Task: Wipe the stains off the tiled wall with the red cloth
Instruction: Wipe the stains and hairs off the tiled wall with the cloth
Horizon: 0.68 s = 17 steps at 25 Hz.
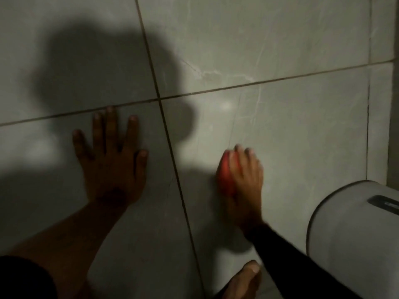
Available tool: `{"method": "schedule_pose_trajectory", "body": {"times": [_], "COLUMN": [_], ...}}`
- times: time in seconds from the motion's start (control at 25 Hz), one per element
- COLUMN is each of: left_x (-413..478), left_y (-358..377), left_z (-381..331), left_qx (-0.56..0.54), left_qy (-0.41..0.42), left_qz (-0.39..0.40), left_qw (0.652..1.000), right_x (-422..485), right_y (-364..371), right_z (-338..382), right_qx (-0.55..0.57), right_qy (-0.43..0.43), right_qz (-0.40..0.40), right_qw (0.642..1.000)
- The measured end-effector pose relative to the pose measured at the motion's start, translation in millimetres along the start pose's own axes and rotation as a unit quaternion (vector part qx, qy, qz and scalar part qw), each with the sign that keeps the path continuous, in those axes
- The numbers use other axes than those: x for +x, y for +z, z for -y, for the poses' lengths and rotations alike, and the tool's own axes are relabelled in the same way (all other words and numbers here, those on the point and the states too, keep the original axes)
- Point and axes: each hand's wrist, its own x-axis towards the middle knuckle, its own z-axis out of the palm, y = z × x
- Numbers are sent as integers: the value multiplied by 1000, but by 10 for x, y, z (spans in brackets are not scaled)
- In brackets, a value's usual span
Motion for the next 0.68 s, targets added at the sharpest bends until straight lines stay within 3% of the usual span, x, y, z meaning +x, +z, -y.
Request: {"method": "schedule_pose_trajectory", "body": {"times": [0.08, 0.16, 0.24, 0.28, 0.36, 0.44, 0.48, 0.56, 0.68], "left_x": [12, 14, -4, -2, 7, 21, 23, 22, 31], "left_y": [18, 14, -14, -29, -23, -5, 8, 16, -44], "left_z": [25, 38, 13, 4, -3, -2, 13, 37, 10], "left_qx": [8, 0, -6, -8, -3, 1, 3, 4, 3], "left_qy": [4, 2, -10, -16, -12, -8, -5, 1, -11], "left_qz": [3, 9, 14, 18, 21, 14, 15, 22, 27], "left_qw": [1000, 1000, 1000, 1000, 1000, 1000, 1000, 1000, 1000], "right_x": [644, 709, 217, -13, 100, 735, 1057, 1301, 639], "right_y": [-69, 9, 68, 1, -159, -326, -379, -357, -61], "right_z": [-19, 122, 91, -34, -451, -602, -595, -459, -92], "right_qx": [29, 2, -30, -19, 23, 74, 79, 69, 80], "right_qy": [86, 38, -30, -24, 60, 206, 239, 202, 91], "right_qz": [-53, -48, 15, 27, -24, -98, -128, -134, -68], "right_qw": [994, 998, 999, 999, 998, 971, 959, 968, 990]}}
